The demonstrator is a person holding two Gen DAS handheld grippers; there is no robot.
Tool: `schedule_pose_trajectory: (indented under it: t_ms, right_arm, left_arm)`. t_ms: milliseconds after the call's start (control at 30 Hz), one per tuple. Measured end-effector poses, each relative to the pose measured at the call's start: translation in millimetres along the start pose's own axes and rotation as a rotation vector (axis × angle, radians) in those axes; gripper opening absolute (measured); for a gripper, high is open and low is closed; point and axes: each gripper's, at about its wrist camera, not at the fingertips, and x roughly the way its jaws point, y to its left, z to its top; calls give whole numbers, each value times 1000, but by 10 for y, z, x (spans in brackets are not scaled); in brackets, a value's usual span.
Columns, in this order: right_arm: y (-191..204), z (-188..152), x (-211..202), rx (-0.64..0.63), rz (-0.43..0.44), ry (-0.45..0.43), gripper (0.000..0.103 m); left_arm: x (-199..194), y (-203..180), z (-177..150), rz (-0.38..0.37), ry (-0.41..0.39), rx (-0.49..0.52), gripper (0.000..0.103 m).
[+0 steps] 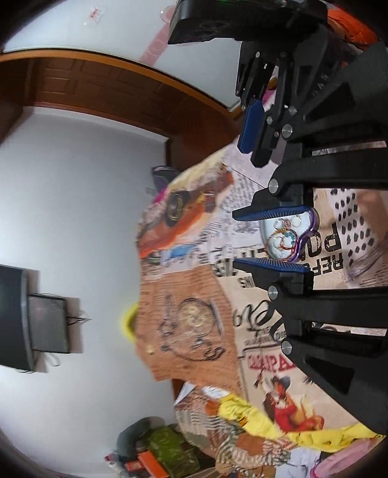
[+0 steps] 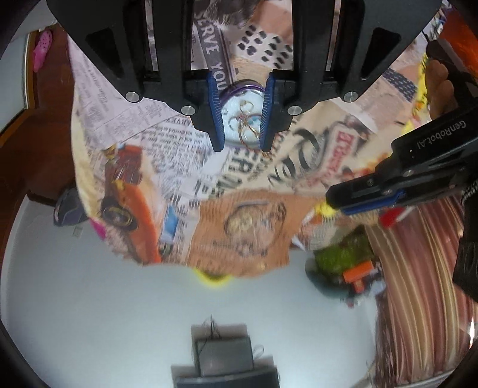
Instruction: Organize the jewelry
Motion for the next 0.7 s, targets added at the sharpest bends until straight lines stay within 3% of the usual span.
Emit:
schedule_pose_trajectory:
  t_ms: [133, 300, 433, 500, 567, 700]
  right_arm:
    - [144, 74, -548, -7, -17, -124, 22]
    - [377, 54, -1301, -23, -70, -313, 22]
    - [564, -35, -1801, -28, -104, -441, 22]
    - [658, -83, -1973, -38, -115, -481, 28]
    - [746, -157, -2104, -37, -136, -521, 55]
    - [885, -271, -2240, -42, -203, -590, 72]
  left_arm:
    - [-566, -170, 51, 14, -125, 18, 38]
    - [-1242, -361, 25, 31, -273, 31, 41]
    - [-1723, -460, -69, 64, -376, 37, 49]
    - [-1891, -504, -120, 72, -409, 41, 58]
    - [-2031, -546, -180, 85, -438, 43, 71]
    - [-2192, -620, -292, 120, -492, 57, 92]
